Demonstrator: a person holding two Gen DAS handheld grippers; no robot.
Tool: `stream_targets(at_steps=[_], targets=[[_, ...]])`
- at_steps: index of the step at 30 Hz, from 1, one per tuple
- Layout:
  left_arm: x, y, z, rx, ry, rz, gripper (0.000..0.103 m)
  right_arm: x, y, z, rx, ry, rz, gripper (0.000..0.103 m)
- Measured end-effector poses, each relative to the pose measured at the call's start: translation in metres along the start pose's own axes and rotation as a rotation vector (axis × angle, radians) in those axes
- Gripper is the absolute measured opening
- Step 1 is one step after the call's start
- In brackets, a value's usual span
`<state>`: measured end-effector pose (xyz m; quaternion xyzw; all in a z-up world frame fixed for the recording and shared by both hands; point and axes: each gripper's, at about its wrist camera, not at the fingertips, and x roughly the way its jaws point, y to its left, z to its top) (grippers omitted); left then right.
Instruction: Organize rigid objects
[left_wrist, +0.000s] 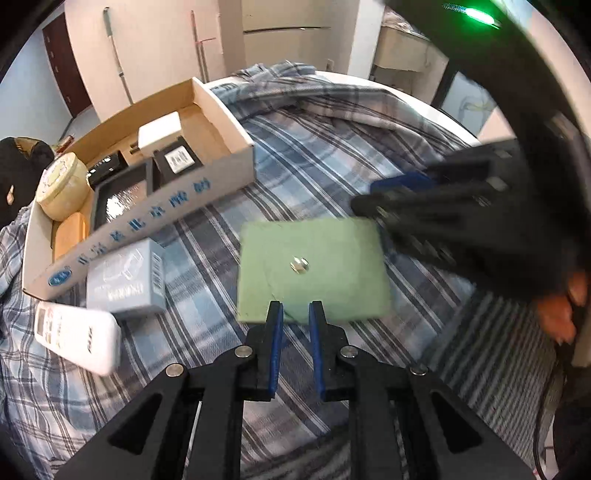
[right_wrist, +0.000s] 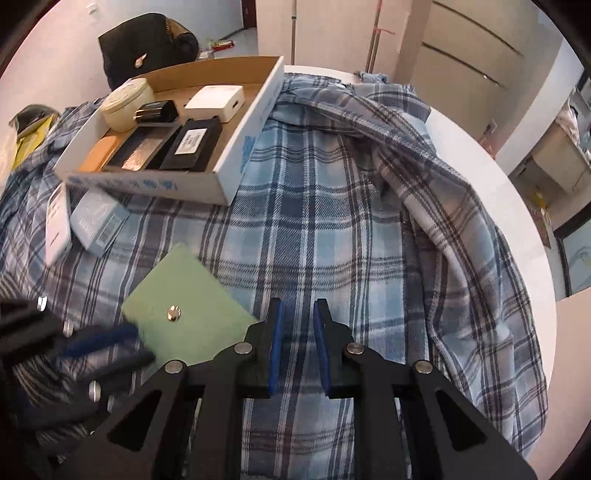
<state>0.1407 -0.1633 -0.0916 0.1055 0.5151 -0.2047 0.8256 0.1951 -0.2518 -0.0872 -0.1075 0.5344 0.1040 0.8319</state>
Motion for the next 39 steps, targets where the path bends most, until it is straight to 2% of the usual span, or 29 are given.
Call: stream_targets(at_steps=[6, 9, 12, 16, 21, 26, 28, 30, 33, 35, 36, 37, 38, 39], targets=[[0.001, 0.017, 0.008, -0.034, -0.012, 0.021, 0.016, -0.003, 0.01, -0.011, -0.031, 0.034, 0.066, 0.016], [-0.01, 0.02, 0.001, -0.03, -0.017, 0.018, 0.016, -0.01, 0.014, -0.016, -0.038, -0.014, 0.023, 0.016], [-0.019, 0.019, -0.013, -0.017, 0.012, 0.018, 0.016, -0.015, 0.012, -0.019, -0.038, -0.02, 0.038, 0.016], [-0.005, 0.014, -0.017, -0.025, 0.065, -0.008, 0.016, -0.007, 0.011, -0.013, -0.042, -0.003, 0.031, 0.016], [-0.001, 0.017, -0.009, -0.041, 0.031, 0.012, 0.016, -0.006, 0.014, -0.02, -0.047, 0.0, 0.014, 0.016], [0.001, 0.028, 0.0, -0.065, 0.011, 0.018, 0.016, -0.01, 0.01, -0.027, -0.023, 0.008, 0.06, 0.016], [-0.005, 0.031, 0.0, -0.067, -0.005, 0.033, 0.016, -0.015, 0.008, -0.026, 0.006, -0.021, 0.043, 0.016], [-0.018, 0.033, -0.002, -0.058, -0.037, 0.05, 0.016, -0.021, 0.005, -0.026, 0.036, -0.051, 0.065, 0.016], [-0.046, 0.042, -0.01, -0.078, -0.115, 0.083, 0.016, -0.028, 0.014, -0.023, 0.033, -0.06, 0.124, 0.027], [-0.066, 0.053, -0.018, -0.115, -0.196, 0.109, 0.016, -0.03, 0.027, -0.021, 0.003, -0.063, 0.153, 0.066], [-0.075, 0.057, -0.022, -0.121, -0.229, 0.115, 0.016, -0.031, 0.033, -0.021, -0.009, -0.08, 0.16, 0.072], [-0.083, 0.059, -0.027, -0.119, -0.263, 0.114, 0.018, -0.034, 0.039, -0.021, -0.022, -0.095, 0.153, 0.073], [-0.089, 0.062, -0.03, -0.119, -0.293, 0.111, 0.023, -0.035, 0.046, -0.021, -0.038, -0.099, 0.133, 0.073], [-0.093, 0.065, -0.034, -0.119, -0.319, 0.108, 0.048, -0.036, 0.049, -0.022, -0.047, -0.098, 0.122, 0.073]])
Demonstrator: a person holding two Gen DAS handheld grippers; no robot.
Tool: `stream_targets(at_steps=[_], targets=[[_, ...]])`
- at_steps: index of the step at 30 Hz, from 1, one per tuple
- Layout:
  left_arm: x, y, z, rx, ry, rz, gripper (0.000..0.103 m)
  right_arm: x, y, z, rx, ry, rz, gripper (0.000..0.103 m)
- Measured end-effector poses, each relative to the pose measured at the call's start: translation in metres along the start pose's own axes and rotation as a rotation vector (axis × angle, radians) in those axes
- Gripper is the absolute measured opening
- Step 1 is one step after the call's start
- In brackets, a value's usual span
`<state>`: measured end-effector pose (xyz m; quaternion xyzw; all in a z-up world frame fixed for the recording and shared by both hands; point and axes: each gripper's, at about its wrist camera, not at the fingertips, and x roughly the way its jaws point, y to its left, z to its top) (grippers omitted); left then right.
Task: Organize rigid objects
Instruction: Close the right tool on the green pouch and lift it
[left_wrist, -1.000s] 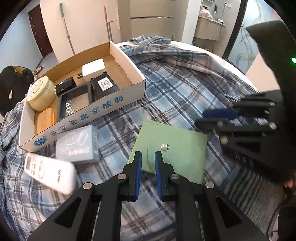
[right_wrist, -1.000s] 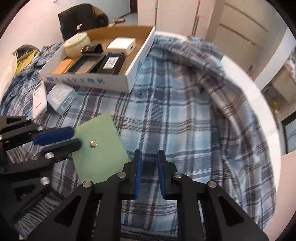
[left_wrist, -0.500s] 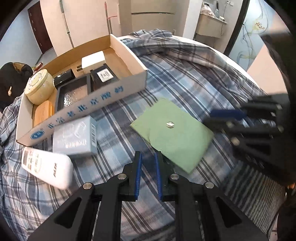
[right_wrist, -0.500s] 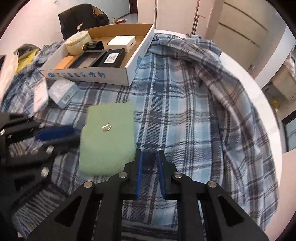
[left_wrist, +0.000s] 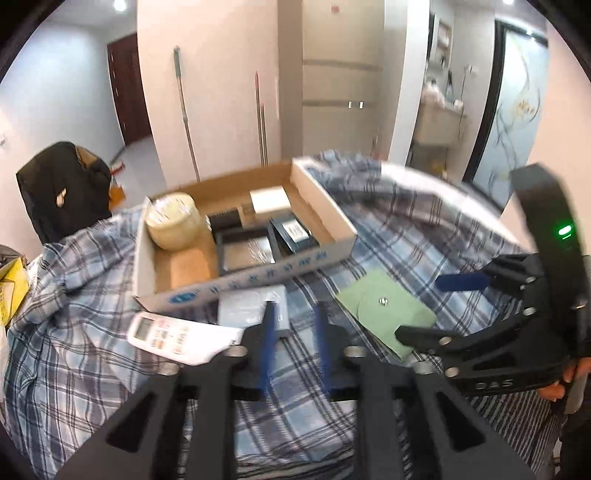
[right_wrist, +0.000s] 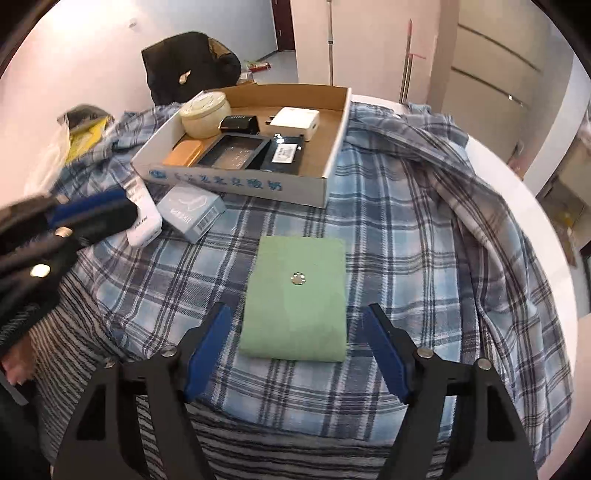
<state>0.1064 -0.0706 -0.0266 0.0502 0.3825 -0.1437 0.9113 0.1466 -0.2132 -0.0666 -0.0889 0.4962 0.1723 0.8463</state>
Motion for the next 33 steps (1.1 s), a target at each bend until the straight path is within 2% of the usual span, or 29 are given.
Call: stream_targets(at_steps=[1, 2, 3, 5, 10, 13, 16, 19, 21, 22, 23, 25, 27, 33], targets=[[-0.006, 0.004, -0.003, -0.008, -0.036, 0.002, 0.086, 0.002, 0.004, 0.0, -0.005, 0.009, -0.002, 0.073], [-0.011, 0.007, -0.005, -0.019, -0.069, 0.009, 0.1, 0.005, 0.006, -0.001, -0.002, 0.025, 0.0, 0.073], [-0.018, 0.01, -0.008, -0.035, -0.118, 0.014, 0.103, 0.009, 0.007, -0.001, 0.002, 0.046, 0.002, 0.073], [-0.025, 0.017, -0.011, -0.051, -0.156, 0.02, 0.103, 0.017, 0.008, -0.002, 0.01, 0.068, 0.0, 0.073], [-0.023, 0.034, -0.014, -0.115, -0.137, 0.015, 0.103, 0.026, 0.007, -0.003, 0.031, 0.091, -0.03, 0.072], [-0.018, 0.037, -0.018, -0.125, -0.121, 0.012, 0.103, 0.027, 0.005, -0.003, 0.032, 0.089, -0.055, 0.064], [-0.013, 0.037, -0.021, -0.123, -0.103, 0.011, 0.103, 0.025, 0.005, -0.003, 0.031, 0.088, -0.052, 0.062], [-0.01, 0.036, -0.022, -0.125, -0.095, 0.011, 0.103, 0.021, 0.007, -0.003, 0.027, 0.077, -0.052, 0.049], [-0.011, 0.036, -0.023, -0.128, -0.096, 0.006, 0.103, 0.016, 0.007, 0.0, 0.029, 0.074, -0.038, 0.048], [-0.011, 0.037, -0.022, -0.129, -0.097, 0.003, 0.103, 0.014, 0.006, 0.001, 0.028, 0.067, -0.034, 0.051], [-0.012, 0.036, -0.022, -0.128, -0.098, 0.002, 0.103, 0.014, 0.005, 0.002, 0.023, 0.069, -0.042, 0.069], [-0.012, 0.036, -0.022, -0.125, -0.1, 0.0, 0.103, 0.015, 0.005, 0.003, 0.002, 0.068, -0.057, 0.086], [-0.013, 0.035, -0.022, -0.122, -0.101, -0.003, 0.103, 0.016, 0.003, 0.003, 0.003, 0.061, -0.073, 0.086], [-0.012, 0.036, -0.023, -0.142, -0.095, -0.022, 0.103, 0.033, -0.001, 0.003, 0.04, 0.133, -0.059, 0.086]])
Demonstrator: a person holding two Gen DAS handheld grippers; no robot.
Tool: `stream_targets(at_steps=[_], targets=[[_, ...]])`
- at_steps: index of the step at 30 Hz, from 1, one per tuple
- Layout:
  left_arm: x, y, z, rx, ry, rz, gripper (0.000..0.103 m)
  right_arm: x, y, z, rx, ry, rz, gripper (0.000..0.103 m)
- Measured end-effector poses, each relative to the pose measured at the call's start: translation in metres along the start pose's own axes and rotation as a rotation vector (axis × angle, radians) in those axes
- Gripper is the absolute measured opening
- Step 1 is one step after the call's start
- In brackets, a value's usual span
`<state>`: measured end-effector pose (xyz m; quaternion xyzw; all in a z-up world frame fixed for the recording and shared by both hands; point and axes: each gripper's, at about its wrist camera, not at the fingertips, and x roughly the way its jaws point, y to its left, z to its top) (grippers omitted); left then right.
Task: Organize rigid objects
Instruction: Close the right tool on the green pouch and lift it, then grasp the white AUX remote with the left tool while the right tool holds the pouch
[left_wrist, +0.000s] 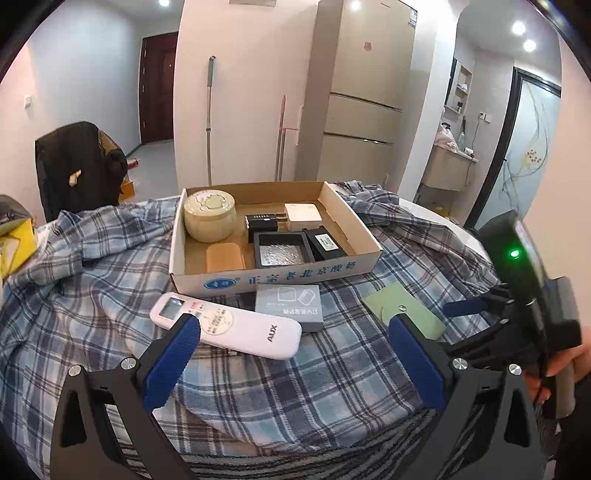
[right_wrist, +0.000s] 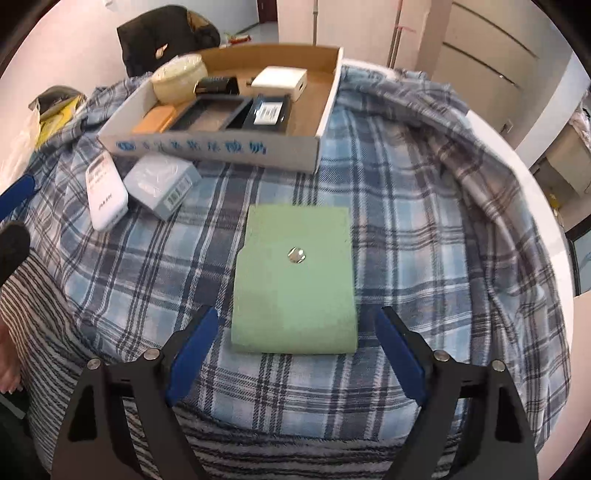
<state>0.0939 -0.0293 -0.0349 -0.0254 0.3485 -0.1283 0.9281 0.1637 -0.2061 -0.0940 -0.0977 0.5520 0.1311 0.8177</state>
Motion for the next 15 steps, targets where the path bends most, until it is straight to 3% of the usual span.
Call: stream_targets(at_steps=[3, 5, 11, 15], targets=[[-0.001, -0.001, -0.001, 0.01, -0.003, 0.012, 0.103, 0.004, -0.002, 0.0, 0.026, 0.012, 0.021, 0.081], [0.0, 0.0, -0.001, 0.007, -0.002, 0.01, 0.103, 0.005, -0.005, 0.001, 0.041, 0.005, 0.008, 0.07], [0.003, 0.005, -0.002, -0.013, 0.008, -0.002, 0.103, 0.002, -0.01, 0.004, 0.065, 0.004, 0.029, 0.068], [0.001, 0.008, 0.0, -0.02, 0.005, 0.006, 0.103, -0.013, -0.01, 0.002, 0.059, -0.053, -0.006, 0.068]])
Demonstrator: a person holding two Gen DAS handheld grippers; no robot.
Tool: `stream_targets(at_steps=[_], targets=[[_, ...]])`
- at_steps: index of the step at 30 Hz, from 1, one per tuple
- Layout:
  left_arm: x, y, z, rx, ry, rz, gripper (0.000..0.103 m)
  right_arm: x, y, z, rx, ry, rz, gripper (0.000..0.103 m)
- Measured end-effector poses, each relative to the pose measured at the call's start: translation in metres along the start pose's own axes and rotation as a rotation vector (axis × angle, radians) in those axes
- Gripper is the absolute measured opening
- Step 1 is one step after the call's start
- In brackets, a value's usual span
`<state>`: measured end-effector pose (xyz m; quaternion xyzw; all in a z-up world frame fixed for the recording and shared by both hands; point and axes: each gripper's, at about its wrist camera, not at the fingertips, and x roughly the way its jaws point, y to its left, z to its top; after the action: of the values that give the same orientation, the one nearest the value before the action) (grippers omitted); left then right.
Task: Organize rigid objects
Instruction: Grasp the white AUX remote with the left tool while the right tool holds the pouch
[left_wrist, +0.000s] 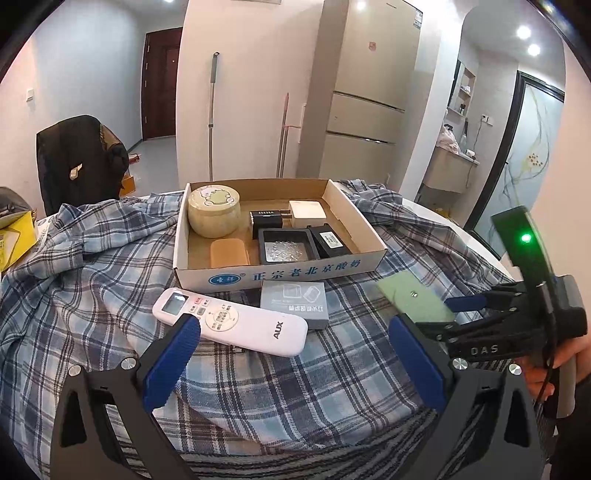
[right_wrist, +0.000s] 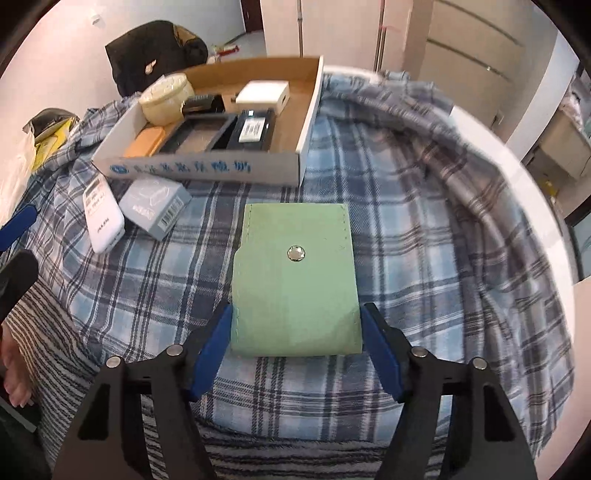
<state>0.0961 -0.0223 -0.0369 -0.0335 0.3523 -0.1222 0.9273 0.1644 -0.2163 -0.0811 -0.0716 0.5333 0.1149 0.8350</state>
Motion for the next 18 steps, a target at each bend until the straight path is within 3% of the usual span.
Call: stream_targets(at_steps=[3, 8, 12, 13, 14, 18], targets=[[-0.002, 0.005, 0.003, -0.009, -0.002, 0.027, 0.103, -0.01, -0.002, 0.0, 0.009, -0.036, 0.008, 0.068], [-0.004, 0.016, 0.009, -0.049, 0.002, 0.056, 0.103, -0.035, -0.001, -0.001, 0.013, -0.213, -0.049, 0.068], [0.007, 0.022, 0.015, -0.104, 0.073, 0.139, 0.103, -0.033, 0.003, 0.002, 0.008, -0.244, -0.035, 0.068], [0.016, 0.026, 0.016, -0.14, 0.123, 0.195, 0.103, -0.03, 0.002, 0.003, 0.013, -0.24, -0.018, 0.068], [0.023, 0.031, 0.016, -0.181, 0.161, 0.203, 0.103, -0.028, 0.002, 0.004, 0.023, -0.236, -0.006, 0.068], [0.052, 0.057, 0.013, -0.434, 0.294, 0.108, 0.095, -0.021, 0.0, 0.002, 0.025, -0.217, 0.019, 0.068]])
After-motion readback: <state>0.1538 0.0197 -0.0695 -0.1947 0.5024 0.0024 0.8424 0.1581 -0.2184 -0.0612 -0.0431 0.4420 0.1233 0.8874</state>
